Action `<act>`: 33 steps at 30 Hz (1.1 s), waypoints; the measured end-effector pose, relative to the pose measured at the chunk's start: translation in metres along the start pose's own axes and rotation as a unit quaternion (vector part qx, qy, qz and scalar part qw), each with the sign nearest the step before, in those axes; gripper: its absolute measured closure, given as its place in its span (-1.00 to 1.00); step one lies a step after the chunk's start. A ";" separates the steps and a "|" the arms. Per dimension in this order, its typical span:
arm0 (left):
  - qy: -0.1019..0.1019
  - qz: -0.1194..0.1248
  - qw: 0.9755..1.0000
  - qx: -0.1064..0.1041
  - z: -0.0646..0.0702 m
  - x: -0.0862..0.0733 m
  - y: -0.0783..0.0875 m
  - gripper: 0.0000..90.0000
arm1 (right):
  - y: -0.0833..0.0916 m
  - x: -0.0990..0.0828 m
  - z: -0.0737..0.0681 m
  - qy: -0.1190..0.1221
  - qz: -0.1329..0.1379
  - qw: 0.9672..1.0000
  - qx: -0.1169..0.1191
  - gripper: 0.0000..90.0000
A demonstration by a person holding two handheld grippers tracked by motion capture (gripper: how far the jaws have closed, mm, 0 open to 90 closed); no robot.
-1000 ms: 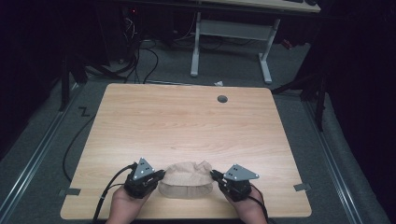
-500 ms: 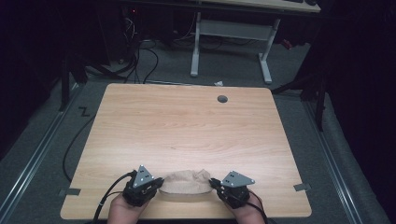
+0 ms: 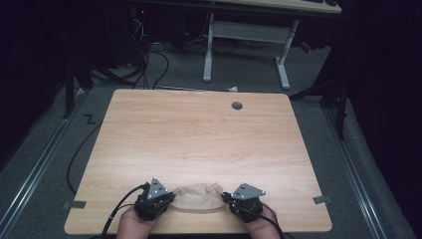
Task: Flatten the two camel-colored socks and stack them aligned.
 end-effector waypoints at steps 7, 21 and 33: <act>0.003 -0.002 1.000 0.003 -0.001 0.000 -0.002 0.74 | -0.005 -0.003 0.001 -0.004 -0.015 1.000 0.000 0.79; 0.038 0.025 0.999 0.000 0.000 0.004 -0.002 0.44 | 0.001 0.005 0.007 -0.020 0.019 1.000 -0.007 0.58; 0.003 0.045 0.999 0.011 -0.017 0.012 0.010 0.36 | 0.004 0.010 0.020 -0.035 0.038 0.998 -0.020 0.49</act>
Point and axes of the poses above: each handheld gripper's, and its own axes: y roughly backward along the jaws, x roughly out of its top, z roughly to its right, the point moved 6 cm from there along -y, roughly forward along the jaws, and after that the axes turned 1 degree about -x, right-handed, at the moved point
